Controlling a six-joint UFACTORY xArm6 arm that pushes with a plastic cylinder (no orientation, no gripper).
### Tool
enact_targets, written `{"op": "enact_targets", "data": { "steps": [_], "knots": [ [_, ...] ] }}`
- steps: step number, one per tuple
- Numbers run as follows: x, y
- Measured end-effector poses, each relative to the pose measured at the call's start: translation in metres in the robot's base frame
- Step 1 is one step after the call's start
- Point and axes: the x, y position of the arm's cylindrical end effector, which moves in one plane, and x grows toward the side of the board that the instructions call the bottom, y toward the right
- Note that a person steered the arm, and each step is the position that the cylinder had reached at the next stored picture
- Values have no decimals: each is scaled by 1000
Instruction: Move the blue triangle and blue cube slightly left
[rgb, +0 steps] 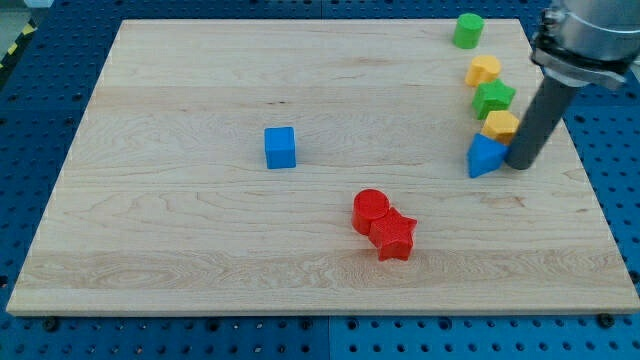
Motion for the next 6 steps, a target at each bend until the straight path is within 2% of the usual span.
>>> {"op": "enact_targets", "data": {
  "steps": [6],
  "knots": [
    [-33, -252]
  ]
}}
